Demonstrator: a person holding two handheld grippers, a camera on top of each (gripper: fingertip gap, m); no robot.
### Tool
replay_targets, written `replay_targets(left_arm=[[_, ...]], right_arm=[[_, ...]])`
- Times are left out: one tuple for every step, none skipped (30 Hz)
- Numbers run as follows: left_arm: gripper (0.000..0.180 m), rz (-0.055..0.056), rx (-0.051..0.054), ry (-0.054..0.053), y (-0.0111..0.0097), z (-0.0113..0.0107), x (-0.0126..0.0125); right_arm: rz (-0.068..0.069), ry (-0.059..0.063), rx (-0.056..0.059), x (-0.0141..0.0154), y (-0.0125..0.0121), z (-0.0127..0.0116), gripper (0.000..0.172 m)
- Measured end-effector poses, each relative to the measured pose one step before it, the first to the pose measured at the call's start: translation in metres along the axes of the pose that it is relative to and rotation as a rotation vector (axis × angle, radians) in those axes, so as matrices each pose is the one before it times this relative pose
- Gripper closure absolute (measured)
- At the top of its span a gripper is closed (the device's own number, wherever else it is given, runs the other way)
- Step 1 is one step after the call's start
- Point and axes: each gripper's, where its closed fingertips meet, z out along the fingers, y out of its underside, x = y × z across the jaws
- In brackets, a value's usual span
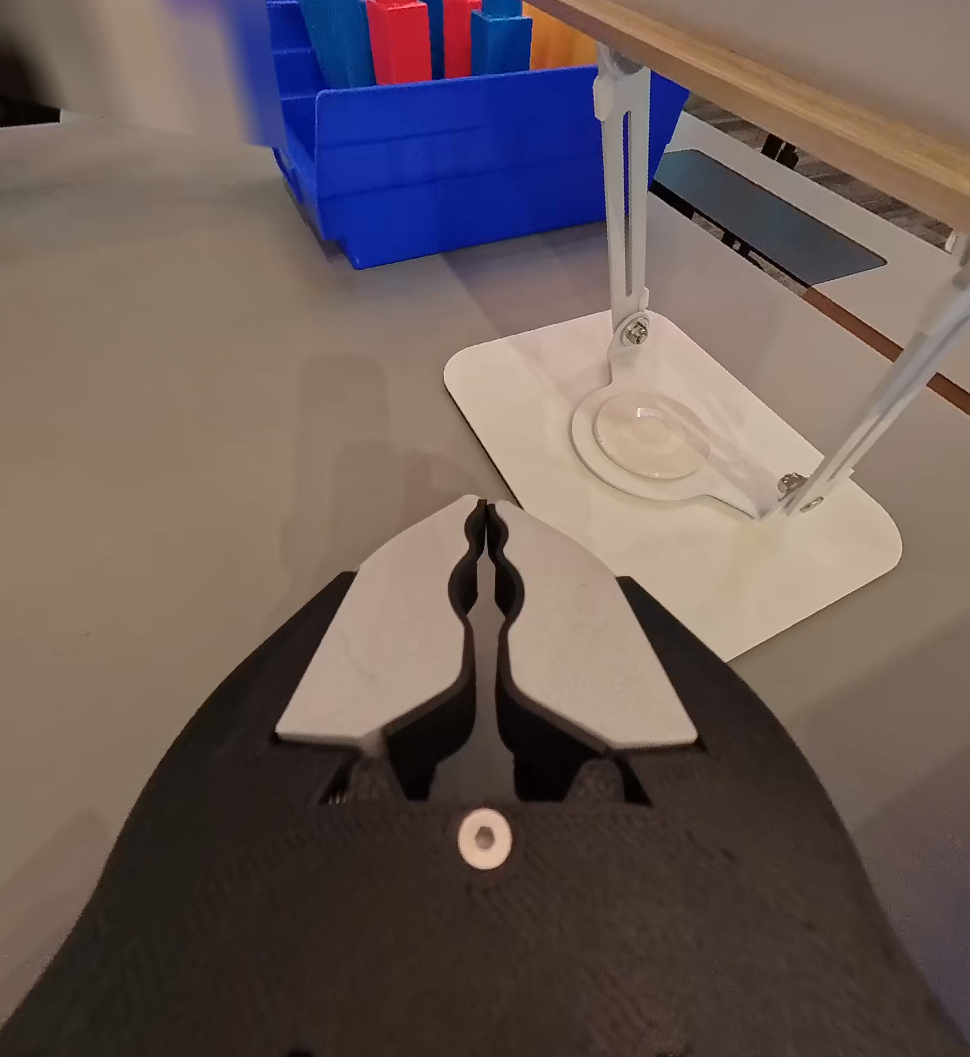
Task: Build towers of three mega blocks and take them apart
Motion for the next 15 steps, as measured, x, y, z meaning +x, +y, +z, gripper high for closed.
replay_targets(left_arm=[[0.144,0.0149,0.0158,-0.0148,-0.01015,-0.00955,0.00626],[0.145,0.0129,0.0152,-0.0054,-0.01107,-0.00833,0.00813],[0.145,0.0183,0.0082,0.0013,-0.01138,-0.00637,0.01014],[0.145,0.0171,0.0092,0.0112,-0.01239,-0.00345,0.01188],[0.145,0.0100,0.0120,0.0140,-0.01323,-0.00025,0.01211],[0.145,-0.0031,0.0059,0.0130,-0.01232,0.00314,0.01141],[0.145,0.0026,0.0051,0.0264,-0.01182,0.00605,0.01378],[0.145,0.0087,0.0192,0.0507,-0.01266,0.00856,0.01690],[0.145,0.0051,0.0221,0.0486,-0.01200,0.01087,0.01480],[0.145,0.0079,0.0188,0.0334,-0.01020,0.01262,0.01087],[0.145,0.0116,0.0162,0.0420,-0.00858,0.01414,0.01056],[0.145,0.0223,0.0095,0.0286,-0.00636,0.01504,0.00804],[0.145,0.0017,-0.0027,0.0131,-0.00395,0.01527,0.00410],[0.145,0.0010,-0.0203,0.0114,-0.00119,0.01512,0.00349],[0.145,0.0200,-0.0111,0.0111,-0.00229,0.01461,0.00400]], right_arm=[[0.0007,0.0007,0.0009,0.00029,-0.00022,-0.00016,0.172],[-0.0001,-0.0001,0.0032,-0.00004,-0.00065,-0.00022,0.172],[0.0010,-0.0021,0.0028,-0.00020,-0.00056,-0.00008,0.172],[-0.0001,-0.0006,-0.0007,-0.00009,0.00005,0.00004,0.172],[-0.0008,0.0027,-0.0037,0.00048,0.00044,-0.00016,0.172],[-0.0014,0.0026,0.0003,0.00031,-0.00028,-0.00045,0.172],[-0.0004,0.0018,0.0057,0.00019,-0.00104,-0.00088,0.172],[0.0018,0.0005,0.0049,0.00023,-0.00082,-0.00068,0.172],[0.0018,0.0010,0.0023,0.00033,-0.00034,-0.00046,0.172],[0.0014,0.0005,0.0013,0.00025,-0.00001,-0.00023,0.172],[0.0016,-0.0025,0.0028,-0.00028,-0.00034,-0.00009,0.172],[0.0023,-0.0041,0.0042,-0.00057,-0.00047,0.00013,0.172],[0.0033,-0.0038,0.0031,-0.00052,-0.00019,0.00024,0.172],[0.0033,-0.0030,0.0012,-0.00024,0.00010,0.00028,0.172],[0.0002,-0.0007,0.0018,-0.00002,-0.00027,-0.00031,0.172]])
